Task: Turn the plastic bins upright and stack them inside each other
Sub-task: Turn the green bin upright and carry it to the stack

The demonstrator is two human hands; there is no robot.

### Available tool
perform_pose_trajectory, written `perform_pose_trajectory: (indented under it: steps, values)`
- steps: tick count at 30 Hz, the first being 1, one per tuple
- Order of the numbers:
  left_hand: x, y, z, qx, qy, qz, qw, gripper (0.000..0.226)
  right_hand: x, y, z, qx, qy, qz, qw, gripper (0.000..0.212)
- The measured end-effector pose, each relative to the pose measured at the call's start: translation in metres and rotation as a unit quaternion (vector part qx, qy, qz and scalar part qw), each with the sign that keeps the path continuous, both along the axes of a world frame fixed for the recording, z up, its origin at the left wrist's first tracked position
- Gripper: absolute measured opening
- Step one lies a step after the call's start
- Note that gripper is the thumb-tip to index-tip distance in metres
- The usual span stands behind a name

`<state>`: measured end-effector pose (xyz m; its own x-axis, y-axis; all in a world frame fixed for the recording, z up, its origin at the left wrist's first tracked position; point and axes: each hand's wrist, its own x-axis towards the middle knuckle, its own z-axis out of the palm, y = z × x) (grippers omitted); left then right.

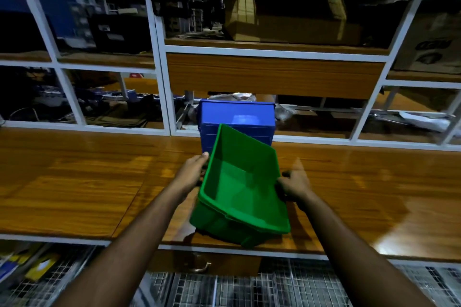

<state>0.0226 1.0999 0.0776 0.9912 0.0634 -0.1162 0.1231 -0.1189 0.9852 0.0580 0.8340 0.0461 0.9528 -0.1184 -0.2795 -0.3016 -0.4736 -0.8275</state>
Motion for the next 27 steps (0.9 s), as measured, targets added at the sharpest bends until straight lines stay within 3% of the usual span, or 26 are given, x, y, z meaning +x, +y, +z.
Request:
perform_pose_trajectory:
  steps: [4,6,8,11,12,14,17,21,27]
  values:
    - [0.002,0.018,-0.012,0.031,0.037,-0.003,0.999,0.029,0.002,0.008,-0.004,0.043,0.033,-0.001,0.999,0.030]
    - [0.001,0.026,-0.023,0.018,0.061,0.000,0.998,0.023,-0.001,0.011,0.001,0.073,0.028,-0.019,0.997,0.007]
    - [0.002,0.032,-0.034,-0.003,0.081,0.001,0.997,0.022,-0.002,0.012,0.003,0.086,0.031,-0.027,0.995,0.017]
    - [0.002,0.035,-0.043,-0.037,0.092,-0.013,0.995,0.025,-0.003,0.009,-0.003,0.112,0.029,-0.030,0.993,0.007]
    - [0.002,0.033,-0.043,-0.047,0.096,-0.023,0.994,0.027,-0.004,0.005,-0.006,0.122,0.027,-0.037,0.991,0.020]
    - [0.003,0.028,-0.043,-0.072,0.102,-0.046,0.991,0.030,-0.013,-0.004,-0.006,0.127,0.027,-0.052,0.990,0.025]
    - [0.009,0.013,-0.042,-0.100,0.108,-0.086,0.985,0.030,-0.030,-0.029,-0.009,0.184,0.050,-0.096,0.977,0.013]
    - [0.016,-0.027,-0.044,-0.105,0.117,-0.151,0.976,0.029,-0.065,-0.080,-0.020,0.242,0.064,-0.127,0.960,0.027]
    - [0.013,-0.135,-0.046,-0.089,0.135,-0.270,0.949,0.033,-0.142,-0.181,-0.021,0.329,0.031,-0.220,0.918,0.020]
